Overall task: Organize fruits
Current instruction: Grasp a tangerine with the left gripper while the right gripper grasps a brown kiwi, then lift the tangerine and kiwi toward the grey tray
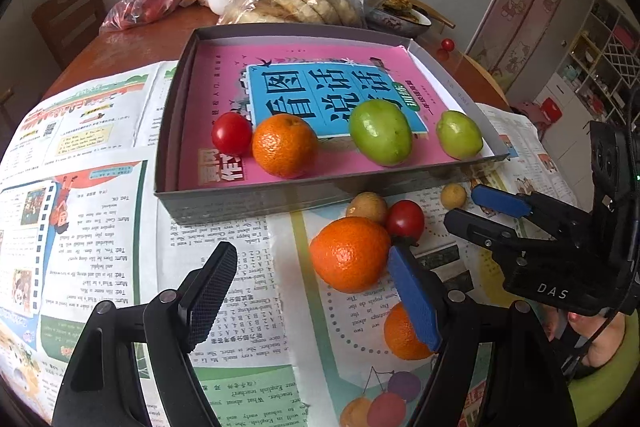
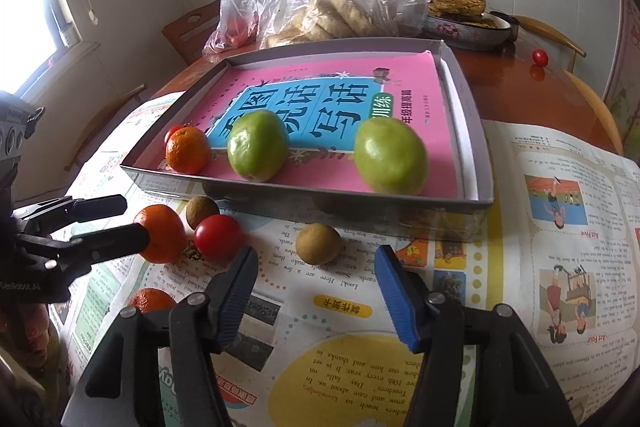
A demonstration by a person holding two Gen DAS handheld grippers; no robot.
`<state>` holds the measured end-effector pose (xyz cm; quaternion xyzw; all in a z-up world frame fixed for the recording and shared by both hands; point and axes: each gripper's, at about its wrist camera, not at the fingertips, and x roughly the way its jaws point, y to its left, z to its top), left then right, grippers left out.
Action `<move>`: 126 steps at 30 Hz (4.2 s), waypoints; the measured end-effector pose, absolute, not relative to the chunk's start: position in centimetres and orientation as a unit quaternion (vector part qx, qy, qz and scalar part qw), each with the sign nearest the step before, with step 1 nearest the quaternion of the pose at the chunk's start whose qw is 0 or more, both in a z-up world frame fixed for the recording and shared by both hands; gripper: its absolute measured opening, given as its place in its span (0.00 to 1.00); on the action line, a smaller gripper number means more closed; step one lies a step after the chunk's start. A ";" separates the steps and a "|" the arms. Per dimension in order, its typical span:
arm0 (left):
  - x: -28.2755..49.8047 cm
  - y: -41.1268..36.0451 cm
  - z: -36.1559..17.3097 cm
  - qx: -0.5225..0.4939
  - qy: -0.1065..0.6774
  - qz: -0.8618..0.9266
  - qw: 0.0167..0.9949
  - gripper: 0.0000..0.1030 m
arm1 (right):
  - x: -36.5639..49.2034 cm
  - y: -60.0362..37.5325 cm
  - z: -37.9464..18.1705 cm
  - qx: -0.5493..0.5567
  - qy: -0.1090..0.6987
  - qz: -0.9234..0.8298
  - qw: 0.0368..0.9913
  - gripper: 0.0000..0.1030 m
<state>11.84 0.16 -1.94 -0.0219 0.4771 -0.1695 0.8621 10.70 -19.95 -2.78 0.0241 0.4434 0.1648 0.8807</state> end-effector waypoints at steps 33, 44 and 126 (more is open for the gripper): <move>13.0 -1.5 -3.5 -0.029 0.491 -0.186 0.851 0.54 | 11.6 -18.6 -3.2 -0.026 0.437 0.166 0.884 0.25; 13.1 -1.6 -3.4 -0.035 0.488 -0.193 0.850 0.44 | 11.4 -18.9 -3.2 -0.008 0.439 0.177 0.881 0.25; 15.1 -1.9 1.9 -0.024 0.445 -0.171 0.879 0.44 | 11.2 -19.4 0.5 -0.004 0.398 0.195 0.896 0.25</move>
